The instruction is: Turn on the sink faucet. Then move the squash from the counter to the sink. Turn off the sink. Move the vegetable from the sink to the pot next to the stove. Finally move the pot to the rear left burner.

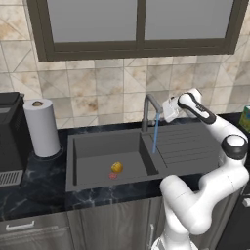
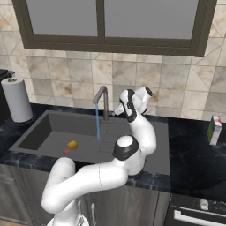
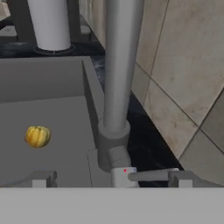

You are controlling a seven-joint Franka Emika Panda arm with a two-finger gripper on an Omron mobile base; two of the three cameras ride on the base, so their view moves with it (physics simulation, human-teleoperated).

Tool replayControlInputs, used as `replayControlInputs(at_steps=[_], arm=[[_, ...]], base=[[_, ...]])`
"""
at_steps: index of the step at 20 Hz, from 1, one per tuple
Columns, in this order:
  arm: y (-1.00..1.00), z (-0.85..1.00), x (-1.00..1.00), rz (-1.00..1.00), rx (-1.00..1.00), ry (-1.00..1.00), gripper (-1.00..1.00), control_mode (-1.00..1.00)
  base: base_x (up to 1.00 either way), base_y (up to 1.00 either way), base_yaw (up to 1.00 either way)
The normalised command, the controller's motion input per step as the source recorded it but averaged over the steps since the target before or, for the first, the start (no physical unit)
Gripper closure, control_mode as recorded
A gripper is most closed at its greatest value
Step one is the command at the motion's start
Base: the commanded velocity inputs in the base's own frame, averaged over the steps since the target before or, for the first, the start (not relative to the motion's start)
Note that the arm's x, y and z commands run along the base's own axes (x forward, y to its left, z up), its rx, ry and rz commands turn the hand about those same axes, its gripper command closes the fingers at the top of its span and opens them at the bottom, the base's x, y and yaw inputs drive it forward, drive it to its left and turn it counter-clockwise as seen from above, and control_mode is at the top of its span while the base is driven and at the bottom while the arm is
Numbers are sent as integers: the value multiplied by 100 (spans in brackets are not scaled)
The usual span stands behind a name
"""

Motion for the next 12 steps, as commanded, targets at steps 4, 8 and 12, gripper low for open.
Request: replayControlInputs(at_steps=[4,8,12], arm=[[55,-10,-23,11,0,0,-100,-100],[56,-10,-24,11,0,0,-100,-100],[55,-11,-22,11,0,0,-100,-100]], base=[[0,0,0],[0,0,0],[0,0,0]])
